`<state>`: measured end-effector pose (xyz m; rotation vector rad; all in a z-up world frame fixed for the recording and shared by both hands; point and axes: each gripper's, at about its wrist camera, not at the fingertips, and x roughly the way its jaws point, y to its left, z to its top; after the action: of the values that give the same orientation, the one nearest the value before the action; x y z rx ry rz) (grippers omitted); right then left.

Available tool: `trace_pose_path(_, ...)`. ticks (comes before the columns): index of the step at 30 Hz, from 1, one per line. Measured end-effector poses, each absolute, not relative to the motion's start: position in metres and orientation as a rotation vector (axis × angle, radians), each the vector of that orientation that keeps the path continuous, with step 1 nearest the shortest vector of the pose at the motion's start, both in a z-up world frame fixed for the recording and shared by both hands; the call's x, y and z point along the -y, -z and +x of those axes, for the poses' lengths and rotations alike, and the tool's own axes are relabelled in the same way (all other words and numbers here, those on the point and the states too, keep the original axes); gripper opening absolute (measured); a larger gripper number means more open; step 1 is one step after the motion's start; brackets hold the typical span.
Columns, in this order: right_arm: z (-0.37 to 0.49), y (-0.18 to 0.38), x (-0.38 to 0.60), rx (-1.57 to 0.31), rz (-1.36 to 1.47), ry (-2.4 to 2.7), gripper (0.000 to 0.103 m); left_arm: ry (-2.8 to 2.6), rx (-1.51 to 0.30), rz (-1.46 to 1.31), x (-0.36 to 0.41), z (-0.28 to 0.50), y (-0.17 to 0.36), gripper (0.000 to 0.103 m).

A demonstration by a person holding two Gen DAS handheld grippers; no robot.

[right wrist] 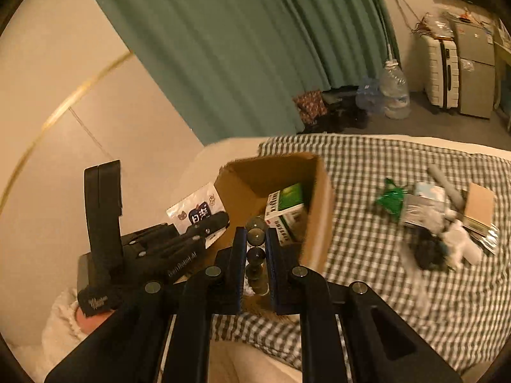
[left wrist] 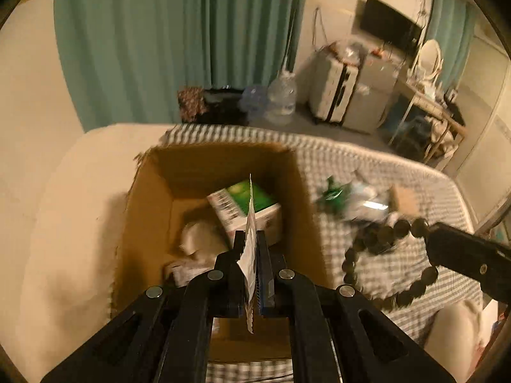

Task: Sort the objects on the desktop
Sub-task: 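Carry the sachet and bracelet into the cardboard box and release both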

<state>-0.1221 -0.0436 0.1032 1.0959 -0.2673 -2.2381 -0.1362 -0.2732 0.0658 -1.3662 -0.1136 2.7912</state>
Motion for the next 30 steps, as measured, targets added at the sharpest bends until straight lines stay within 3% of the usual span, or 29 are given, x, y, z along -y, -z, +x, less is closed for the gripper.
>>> trace_pose_path(8, -0.148, -0.060, 0.107, 0.132, 1.216, 2.229, 0.012, -2.709, 0.135, -1.411, 0.301, -0.134, -0.006, 0.007)
trace_pose_path(10, -0.152, -0.054, 0.113, 0.130, 1.225, 2.220, 0.013, -2.658, 0.137, -1.451, 0.304, -0.135, 0.004, 0.021)
trace_pose_path(11, -0.154, -0.051, 0.116, 0.133, 1.220, 2.208, 0.017, -2.641, 0.144, -1.501, 0.304, -0.138, 0.007, 0.047)
trace_pose_path(12, -0.154, -0.051, 0.114, 0.135, 1.206, 2.217, 0.041, -2.635, 0.171, -1.549, 0.307, -0.138, 0.010, 0.071)
trace_pose_path(13, -0.153, -0.051, 0.111, 0.135, 1.183, 2.245, 0.075, -2.638, 0.224, -1.577, 0.311, -0.136, 0.012, 0.076)
trace_pose_path(14, -0.149, -0.050, 0.101, 0.145, 1.145, 2.309, 0.087, -2.632, 0.298, -1.576, 0.314, -0.134, 0.015, 0.079)
trace_pose_path(24, -0.119, -0.039, -0.061, 0.241, 1.059, 2.695, 0.087, -2.618, 0.332, -1.436, 0.255, -0.097, -0.018, 0.081)
trace_pose_path(30, -0.092, -0.048, -0.173, 0.246, 1.060, 2.885, 0.088, -2.688, 0.219, -1.333, 0.193, -0.069, -0.036, 0.087)
